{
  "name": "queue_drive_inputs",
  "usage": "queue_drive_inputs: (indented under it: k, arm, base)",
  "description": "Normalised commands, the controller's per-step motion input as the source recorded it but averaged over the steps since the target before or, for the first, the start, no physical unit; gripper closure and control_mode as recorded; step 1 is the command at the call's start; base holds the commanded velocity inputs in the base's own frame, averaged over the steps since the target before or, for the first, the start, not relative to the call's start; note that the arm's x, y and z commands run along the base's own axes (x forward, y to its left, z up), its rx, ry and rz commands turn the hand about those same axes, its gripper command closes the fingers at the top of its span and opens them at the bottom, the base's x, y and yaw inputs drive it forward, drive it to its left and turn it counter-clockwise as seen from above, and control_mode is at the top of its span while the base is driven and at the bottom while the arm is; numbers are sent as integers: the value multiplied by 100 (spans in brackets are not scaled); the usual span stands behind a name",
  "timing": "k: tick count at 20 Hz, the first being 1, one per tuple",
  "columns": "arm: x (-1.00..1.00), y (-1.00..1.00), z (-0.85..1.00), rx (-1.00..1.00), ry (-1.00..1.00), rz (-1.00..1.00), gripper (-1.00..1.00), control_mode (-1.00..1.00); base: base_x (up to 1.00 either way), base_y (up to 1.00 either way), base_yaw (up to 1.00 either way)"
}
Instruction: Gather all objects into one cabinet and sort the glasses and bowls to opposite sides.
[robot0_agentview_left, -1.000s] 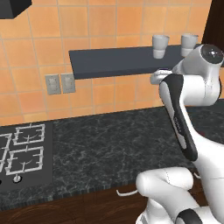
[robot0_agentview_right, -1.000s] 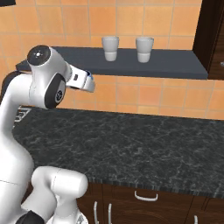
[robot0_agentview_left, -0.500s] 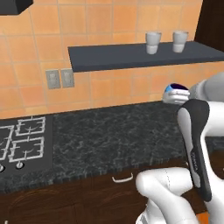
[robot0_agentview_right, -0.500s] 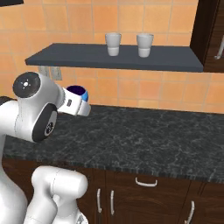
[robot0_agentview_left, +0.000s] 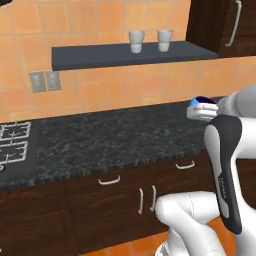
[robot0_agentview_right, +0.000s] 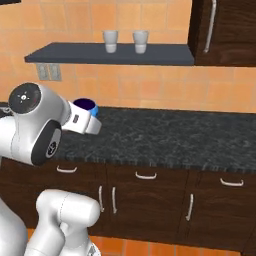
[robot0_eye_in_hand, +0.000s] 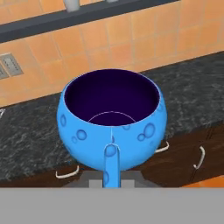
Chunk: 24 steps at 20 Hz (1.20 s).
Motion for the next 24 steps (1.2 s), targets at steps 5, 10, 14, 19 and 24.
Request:
queue_drive_inputs:
  k: [5,10,14,19,24]
  arm:
    - [0,0,0,0,0,0,100,100]
    - [0,0,0,0,0,0,100,100]
    - [0,0,0,0,0,0,100,100]
    - [0,0,0,0,0,0,100,100]
    - [0,0,0,0,0,0,100,100]
  base:
    - [0,-79,-31]
    - [-15,-61,-33]
    - [-28,-55,-36]
    - [-23,-53,-40]
    - [-8,-60,-44]
